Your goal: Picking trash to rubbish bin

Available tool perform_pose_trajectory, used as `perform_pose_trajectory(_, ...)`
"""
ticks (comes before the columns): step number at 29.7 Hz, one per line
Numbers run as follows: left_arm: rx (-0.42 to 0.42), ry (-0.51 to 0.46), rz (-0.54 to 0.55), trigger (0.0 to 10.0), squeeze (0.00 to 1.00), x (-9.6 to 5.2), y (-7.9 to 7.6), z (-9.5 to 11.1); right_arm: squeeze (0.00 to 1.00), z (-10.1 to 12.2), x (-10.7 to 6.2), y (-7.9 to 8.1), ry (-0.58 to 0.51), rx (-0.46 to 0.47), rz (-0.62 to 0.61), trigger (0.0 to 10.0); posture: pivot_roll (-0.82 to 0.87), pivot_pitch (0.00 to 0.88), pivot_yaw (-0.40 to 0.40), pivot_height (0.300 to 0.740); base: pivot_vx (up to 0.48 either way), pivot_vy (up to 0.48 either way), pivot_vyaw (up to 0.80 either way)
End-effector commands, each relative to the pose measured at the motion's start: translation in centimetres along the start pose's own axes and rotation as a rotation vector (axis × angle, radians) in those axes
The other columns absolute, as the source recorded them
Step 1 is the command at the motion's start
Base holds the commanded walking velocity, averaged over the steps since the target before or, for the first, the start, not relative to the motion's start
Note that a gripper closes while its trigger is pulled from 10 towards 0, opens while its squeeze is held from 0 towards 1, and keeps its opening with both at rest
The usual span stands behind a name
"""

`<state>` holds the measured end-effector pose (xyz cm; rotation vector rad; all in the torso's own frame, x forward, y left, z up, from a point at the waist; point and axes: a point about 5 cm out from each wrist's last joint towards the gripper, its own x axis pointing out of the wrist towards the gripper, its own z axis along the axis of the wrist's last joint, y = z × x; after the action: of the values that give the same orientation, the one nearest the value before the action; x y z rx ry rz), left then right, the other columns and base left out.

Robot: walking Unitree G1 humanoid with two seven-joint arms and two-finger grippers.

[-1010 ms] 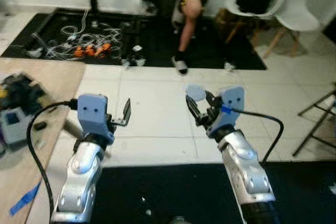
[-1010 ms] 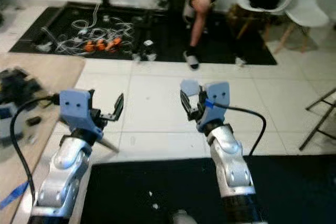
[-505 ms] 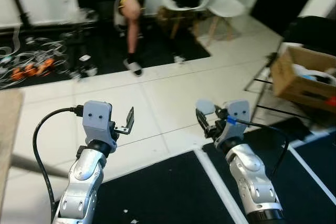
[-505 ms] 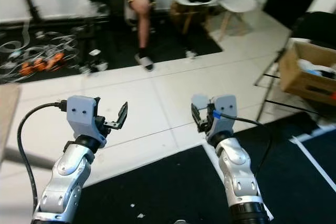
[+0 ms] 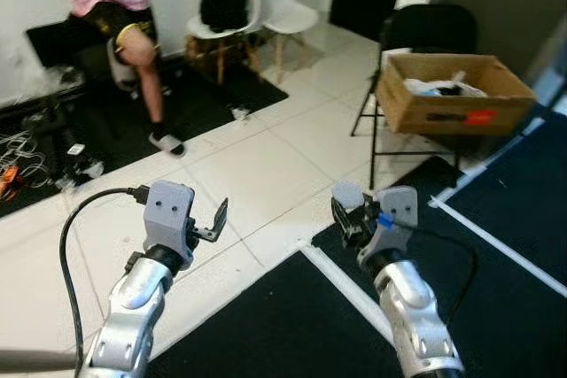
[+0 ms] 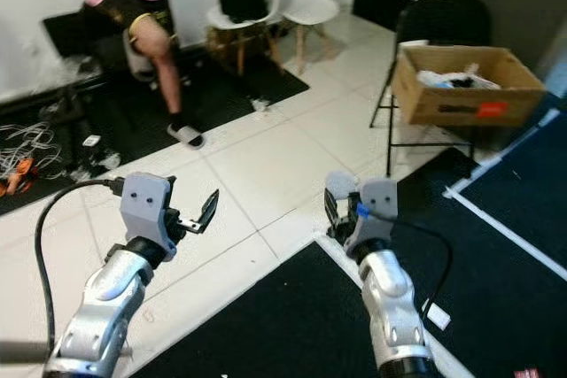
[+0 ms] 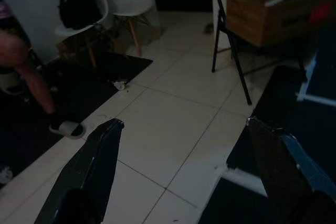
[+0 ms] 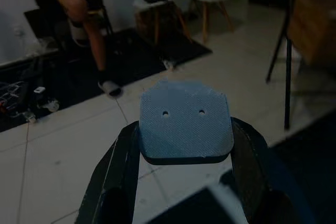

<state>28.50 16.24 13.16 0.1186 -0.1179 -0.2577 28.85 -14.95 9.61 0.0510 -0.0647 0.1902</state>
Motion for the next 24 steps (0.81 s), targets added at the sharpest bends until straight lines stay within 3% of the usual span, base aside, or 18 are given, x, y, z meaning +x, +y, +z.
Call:
perform_pose_trajectory(1,-0.007,0.004,-0.001,10.0,0.0,0.2,0.4,-0.1,0.0,-0.3,-0.3,-0.1,-0.005,0.0,-0.021,10.0,0.06,0.068,0.147,0.74,0.0,0.0,-0.8)
perform_pose_trajectory(13,-0.075,-0.016,0.04,10.0,0.0,0.8,0.4,0.0,0.0,-0.4,-0.9,-0.8,-0.006,-0.019,-0.043,10.0,0.03,0.078,0.138,0.74,0.0,0.0,-0.8)
perform_pose_trajectory(24,-0.1,-0.019,0.133,10.0,0.0,0.3,1.8,0.0,0.0,-0.8,0.4,0.8,0.012,-0.004,0.04,10.0,0.07,0.084,0.058,0.74,0.0,0.0,-0.8)
